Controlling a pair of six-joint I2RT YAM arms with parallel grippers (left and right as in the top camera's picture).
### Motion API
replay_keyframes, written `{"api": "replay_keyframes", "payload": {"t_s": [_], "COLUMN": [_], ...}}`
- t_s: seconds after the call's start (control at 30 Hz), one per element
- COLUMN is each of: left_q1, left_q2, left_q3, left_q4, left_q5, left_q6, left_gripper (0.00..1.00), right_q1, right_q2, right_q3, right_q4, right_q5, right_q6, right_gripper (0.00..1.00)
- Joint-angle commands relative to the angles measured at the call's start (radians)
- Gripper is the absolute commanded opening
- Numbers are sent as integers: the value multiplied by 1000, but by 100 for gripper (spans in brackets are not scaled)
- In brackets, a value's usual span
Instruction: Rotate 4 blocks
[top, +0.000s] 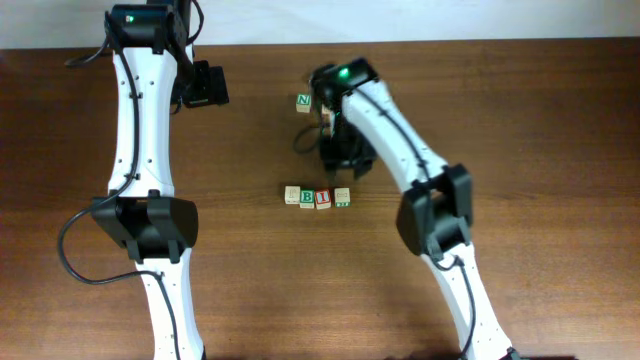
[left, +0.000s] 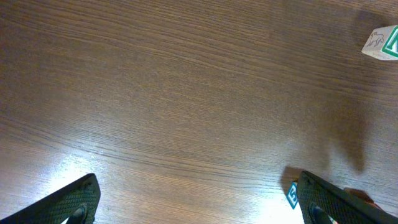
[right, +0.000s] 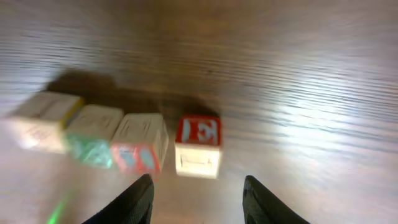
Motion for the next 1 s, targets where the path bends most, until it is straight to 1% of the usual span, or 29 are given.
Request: {"api": "replay_keyframes", "payload": {"t_s": [0.0,0.13,0.23,0.27,0.33,0.37,0.43,0.47,0.5,0.53,0.6,0.7,0.77,0.83,0.9,0.97], "left_q1": [-2,-2,-2,-2,-2,-2,-2,-2,-2,-2,-2,-6,-11,-24,-47,-73], "left_q2": [-5,-5,-5,-5,-5,-5,-5,-5,-5,-9,-39,-151,-242,-330,-427,-521], "left_q3": [7,7,7,7,8,7,5,6,6,6,6,6,5,-7,-84,-226], "left_q4": [-1,3,14,3,-2,-2,-2,-2,-2,-2,-2,-2,-2,-2,-2,-2], "left_q5": [-15,-14,-14,-1,83,84,120,142,156,167,206,193,159,131,84,7], "left_q6": [-3,-3,-3,-3,-3,-3,3,39,42,42,38,19,3,-10,-63,-138], "left_gripper": [99,99,99,99,99,99,99,97,96,91,77,73,72,68,67,67], "right_q1": [-47,-66,-66,-66,-66,-66,-66,-66,-66,-66,-66,-64,-64,-64,-64,-64], "right_q2": [-228,-506,-660,-726,-838,-875,-948,-980,-1004,-1017,-1025,-1004,-990,-979,-964,-935], "right_q3": [54,54,52,46,18,-1,-69,-124,-186,-232,-341,-478,-557,-625,-681,-722], "right_q4": [-5,-5,-5,-5,-5,-5,-5,-5,-5,-5,-5,34,84,151,219,259], "right_q5": [23,75,75,79,98,102,101,101,101,101,101,100,93,90,85,82], "right_q6": [-43,-72,-95,-98,-98,-98,-98,-97,-94,-93,-66,-40,-25,-10,5,13], "right_gripper": [47,47,47,47,47,47,48,48,48,48,48,47,47,47,47,47]}}
